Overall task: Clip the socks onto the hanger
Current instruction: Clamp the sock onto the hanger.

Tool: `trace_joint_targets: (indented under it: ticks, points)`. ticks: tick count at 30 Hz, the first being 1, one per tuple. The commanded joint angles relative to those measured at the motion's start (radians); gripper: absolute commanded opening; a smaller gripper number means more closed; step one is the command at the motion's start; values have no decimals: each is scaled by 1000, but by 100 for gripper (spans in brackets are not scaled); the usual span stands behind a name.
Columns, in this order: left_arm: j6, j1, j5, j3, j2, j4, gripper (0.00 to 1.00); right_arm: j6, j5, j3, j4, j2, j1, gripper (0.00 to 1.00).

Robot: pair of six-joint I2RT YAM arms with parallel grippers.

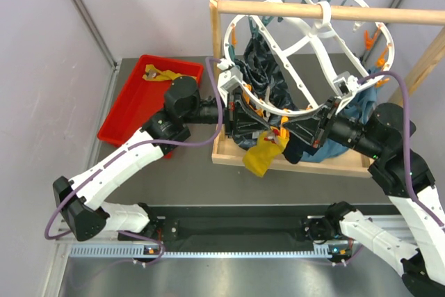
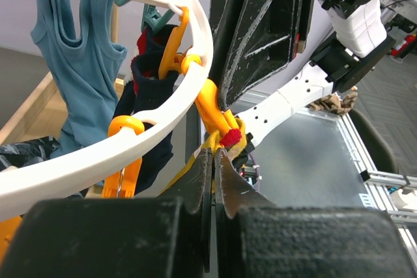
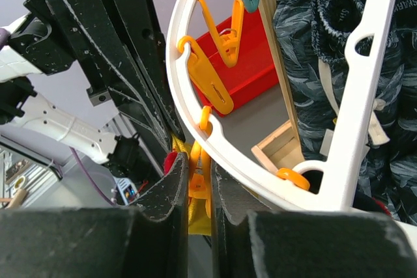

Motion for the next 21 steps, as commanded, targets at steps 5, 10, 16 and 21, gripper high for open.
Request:
trace_joint_targets:
  ticks: [5, 10, 16, 21]
  points:
    - [-46, -4, 23, 34, -13, 112, 0, 0, -33, 1, 35, -5, 4, 13]
    - [-56, -9, 24, 25, -13, 124, 0, 3, -21, -1, 38, -9, 5, 15]
    - [-64, -17, 26, 12, -13, 135, 0, 6, -20, 5, 36, -7, 4, 22]
    - [-67, -17, 24, 12, -13, 143, 0, 9, -21, 9, 33, -9, 5, 28]
